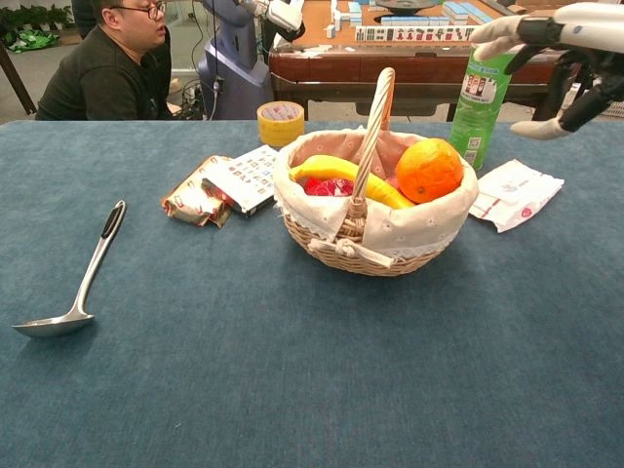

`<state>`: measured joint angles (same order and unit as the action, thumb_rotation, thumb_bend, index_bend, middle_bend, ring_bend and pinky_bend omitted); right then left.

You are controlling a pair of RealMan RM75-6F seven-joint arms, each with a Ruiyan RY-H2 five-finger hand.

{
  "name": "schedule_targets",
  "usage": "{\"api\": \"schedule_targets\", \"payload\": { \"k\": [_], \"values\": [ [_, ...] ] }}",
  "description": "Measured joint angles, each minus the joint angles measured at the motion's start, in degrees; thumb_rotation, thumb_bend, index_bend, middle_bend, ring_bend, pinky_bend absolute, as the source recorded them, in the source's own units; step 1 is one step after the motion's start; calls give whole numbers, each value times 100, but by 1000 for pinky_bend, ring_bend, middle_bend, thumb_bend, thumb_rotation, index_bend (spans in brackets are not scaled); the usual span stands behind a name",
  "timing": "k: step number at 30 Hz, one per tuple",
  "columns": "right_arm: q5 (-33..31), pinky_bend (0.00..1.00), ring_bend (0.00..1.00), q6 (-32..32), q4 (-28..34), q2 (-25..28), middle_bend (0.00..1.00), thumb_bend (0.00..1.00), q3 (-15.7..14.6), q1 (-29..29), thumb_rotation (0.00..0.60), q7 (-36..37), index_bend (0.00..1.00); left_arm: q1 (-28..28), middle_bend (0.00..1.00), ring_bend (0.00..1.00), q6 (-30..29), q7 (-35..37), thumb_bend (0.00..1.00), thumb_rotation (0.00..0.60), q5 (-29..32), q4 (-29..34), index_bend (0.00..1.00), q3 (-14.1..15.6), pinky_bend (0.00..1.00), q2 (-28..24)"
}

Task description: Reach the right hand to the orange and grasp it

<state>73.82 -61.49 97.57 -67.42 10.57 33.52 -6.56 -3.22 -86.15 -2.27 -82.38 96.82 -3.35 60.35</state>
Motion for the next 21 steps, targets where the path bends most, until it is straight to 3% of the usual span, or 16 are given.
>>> {"api": "schedule_targets", "payload": {
  "k": [12, 21],
  "values": [
    [597, 487, 183, -1615, 134, 695, 152, 309, -594, -1421, 600, 300, 0, -25, 222, 244, -20, -13, 171, 600, -70, 55, 412, -17, 226, 13],
    [1085, 487, 212, -2481, -35, 924, 174, 309, -1042, -2319, 600, 694, 8, -66, 222, 244, 14, -55, 171, 600, -103, 63, 412, -21, 226, 35]
  ]
}}
